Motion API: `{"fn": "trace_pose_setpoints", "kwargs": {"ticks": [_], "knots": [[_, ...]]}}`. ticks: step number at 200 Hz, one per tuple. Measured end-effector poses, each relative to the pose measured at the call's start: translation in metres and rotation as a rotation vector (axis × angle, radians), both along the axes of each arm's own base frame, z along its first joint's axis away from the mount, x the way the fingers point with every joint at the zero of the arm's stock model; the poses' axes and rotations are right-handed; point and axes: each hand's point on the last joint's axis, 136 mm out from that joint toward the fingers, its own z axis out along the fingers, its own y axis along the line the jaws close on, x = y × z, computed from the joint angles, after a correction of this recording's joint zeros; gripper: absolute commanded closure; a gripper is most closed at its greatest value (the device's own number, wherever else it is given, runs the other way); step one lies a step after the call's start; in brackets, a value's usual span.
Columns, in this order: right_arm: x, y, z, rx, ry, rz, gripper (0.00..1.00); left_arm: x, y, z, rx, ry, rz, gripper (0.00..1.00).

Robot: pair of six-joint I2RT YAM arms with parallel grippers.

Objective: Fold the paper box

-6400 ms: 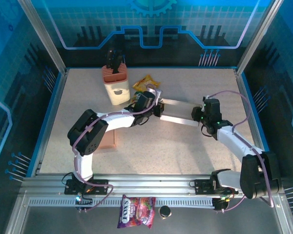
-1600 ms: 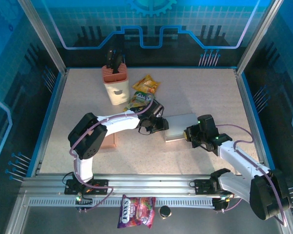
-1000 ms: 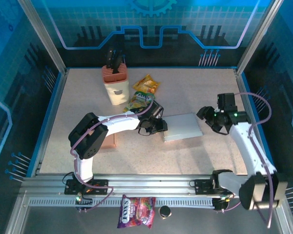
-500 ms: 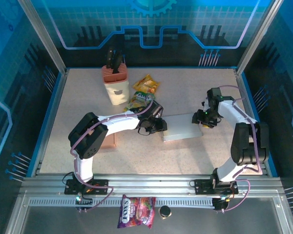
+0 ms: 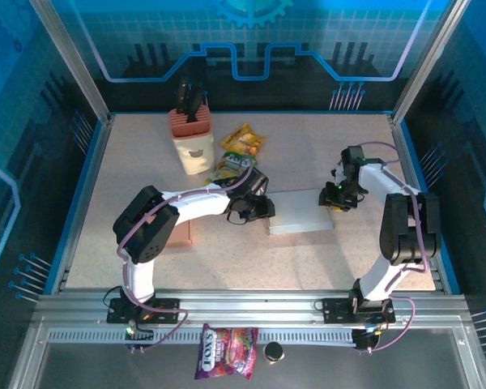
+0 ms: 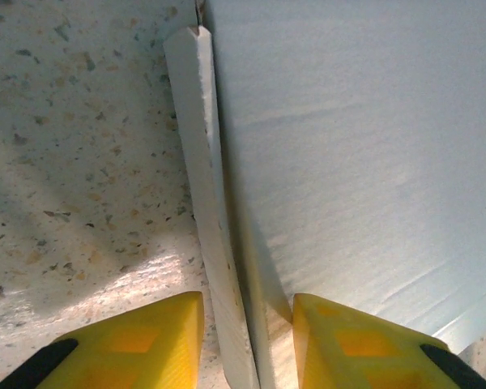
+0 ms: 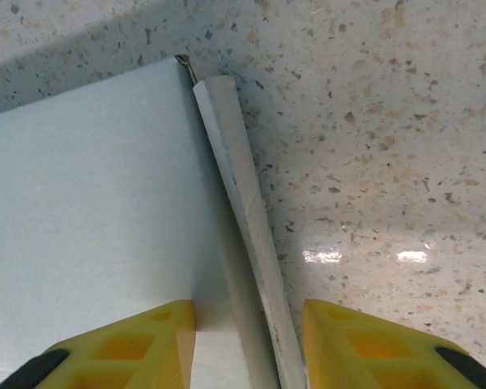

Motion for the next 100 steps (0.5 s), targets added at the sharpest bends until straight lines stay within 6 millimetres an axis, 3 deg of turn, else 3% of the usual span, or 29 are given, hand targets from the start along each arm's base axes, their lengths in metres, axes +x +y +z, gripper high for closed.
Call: {"fn": "trace_pose_setpoints", "kwargs": {"ticks": [100], "knots": [[-0.006,0.01,-0.01,0.062,0.006,-0.015,0.72,-0.003,0.003,-0.009,-0.013,0.003,-0.005,0.79]]}}
